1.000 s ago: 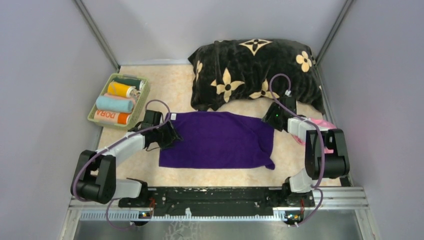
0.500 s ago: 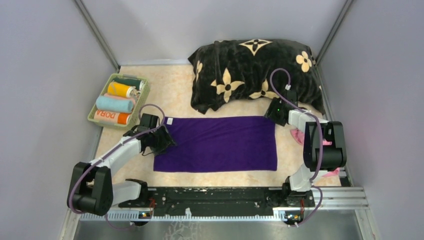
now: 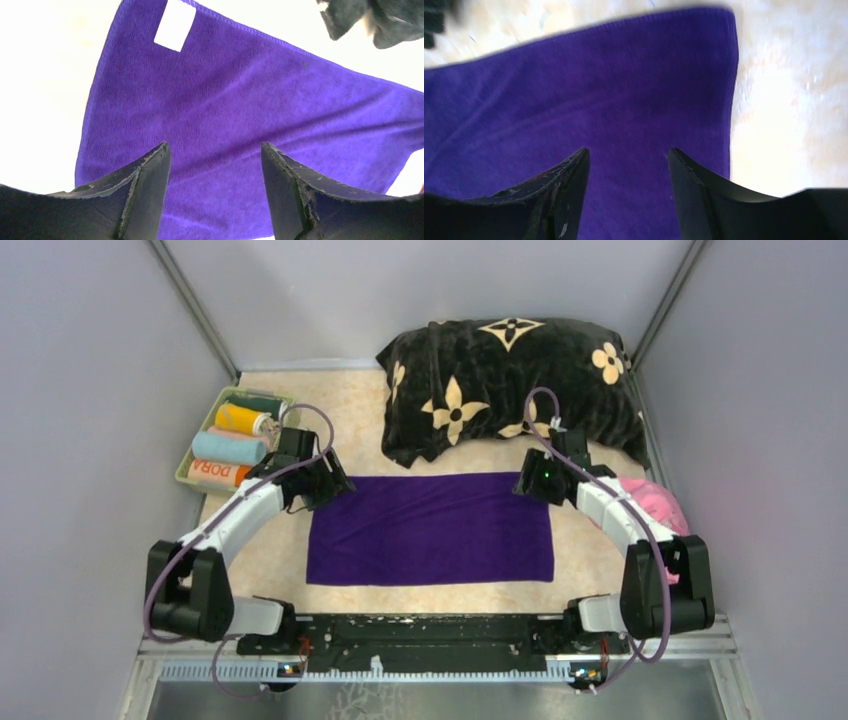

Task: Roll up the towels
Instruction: Fold the towel at the center of the board.

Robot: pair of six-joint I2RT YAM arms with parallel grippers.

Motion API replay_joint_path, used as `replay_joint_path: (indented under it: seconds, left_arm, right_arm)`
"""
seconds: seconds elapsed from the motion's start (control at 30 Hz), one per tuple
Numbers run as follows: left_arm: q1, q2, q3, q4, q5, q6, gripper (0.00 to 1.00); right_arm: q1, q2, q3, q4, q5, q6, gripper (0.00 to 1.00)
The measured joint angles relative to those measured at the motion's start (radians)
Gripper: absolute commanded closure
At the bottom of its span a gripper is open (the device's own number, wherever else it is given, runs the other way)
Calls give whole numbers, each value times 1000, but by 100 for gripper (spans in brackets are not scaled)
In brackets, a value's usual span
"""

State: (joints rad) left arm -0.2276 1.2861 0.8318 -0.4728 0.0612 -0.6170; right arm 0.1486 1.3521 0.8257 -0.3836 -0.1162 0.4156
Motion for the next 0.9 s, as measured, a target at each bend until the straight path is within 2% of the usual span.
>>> replay_joint_path:
  seconds: [0.13, 0.3, 0.53, 0.7, 0.9]
  left_arm:
    - [2, 163, 52, 35, 1, 22, 29]
    - [10, 262, 39, 70, 2, 26, 29]
    - [76, 222, -51, 159, 29, -12, 29]
    - [101, 182, -73, 136, 18, -11, 27]
    - [105, 172, 54, 10, -37, 105, 28]
  right_arm:
    - [2, -35, -61, -63, -10, 8, 40]
    - [2, -39, -116, -122, -18, 38, 40]
    - [2, -51, -185, -163, -2, 112, 40]
    - [1, -89, -205, -183, 12, 143, 40]
    - [2, -133, -140, -251, 32, 85, 40]
